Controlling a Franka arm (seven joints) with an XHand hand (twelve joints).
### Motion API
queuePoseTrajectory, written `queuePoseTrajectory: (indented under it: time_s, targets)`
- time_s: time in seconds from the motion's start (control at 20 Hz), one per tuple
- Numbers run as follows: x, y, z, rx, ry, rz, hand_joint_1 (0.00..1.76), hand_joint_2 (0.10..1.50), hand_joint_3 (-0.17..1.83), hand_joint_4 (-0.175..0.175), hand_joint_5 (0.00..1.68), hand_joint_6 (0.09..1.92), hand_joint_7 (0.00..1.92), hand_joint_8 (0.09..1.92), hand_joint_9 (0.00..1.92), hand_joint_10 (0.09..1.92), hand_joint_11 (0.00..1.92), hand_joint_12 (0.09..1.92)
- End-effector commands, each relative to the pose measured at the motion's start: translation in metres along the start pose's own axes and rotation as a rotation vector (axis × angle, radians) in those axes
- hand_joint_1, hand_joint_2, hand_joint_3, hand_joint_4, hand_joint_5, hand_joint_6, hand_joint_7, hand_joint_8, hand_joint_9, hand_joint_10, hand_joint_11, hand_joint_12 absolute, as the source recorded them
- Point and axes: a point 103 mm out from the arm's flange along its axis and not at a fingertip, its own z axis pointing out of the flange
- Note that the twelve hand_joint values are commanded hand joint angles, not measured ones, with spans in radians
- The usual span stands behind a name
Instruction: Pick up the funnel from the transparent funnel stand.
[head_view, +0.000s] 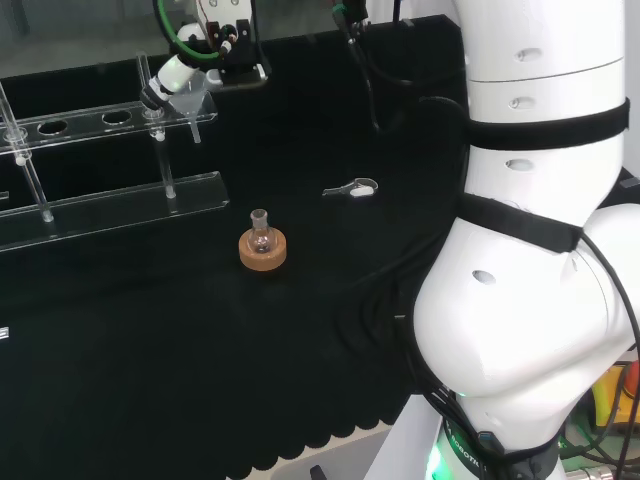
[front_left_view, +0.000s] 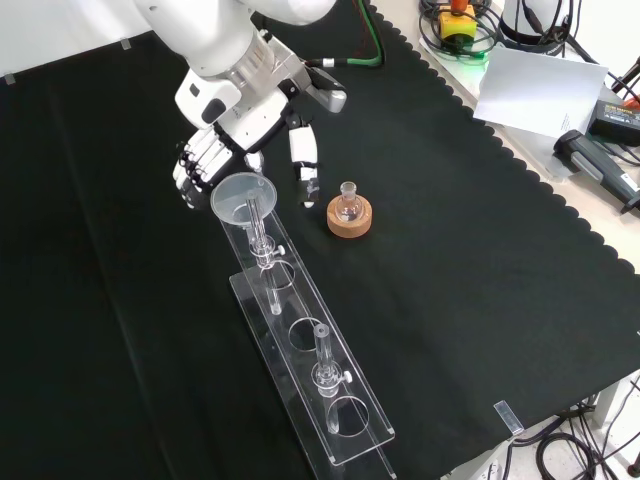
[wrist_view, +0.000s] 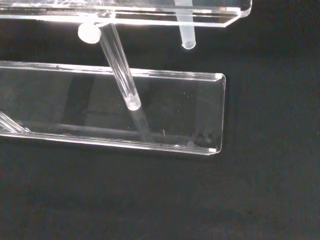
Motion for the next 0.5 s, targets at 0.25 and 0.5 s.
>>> queuePoseTrajectory:
  time_s: [0.25, 0.5]
  targets:
    - [-0.0025, 0.0103, 0.0098, 0.011, -0.002, 0.032, 0.46, 0.7, 0.01, -0.073, 0.0, 0.09, 0.12, 0.29, 0.0, 0.34, 0.0, 0.34]
    - [-0.0074, 0.0148, 0.0091, 0.011, 0.009, 0.045, 0.46, 0.7, 0.0, -0.075, 0.0, 0.09, 0.13, 0.41, 0.0, 0.42, 0.0, 0.4]
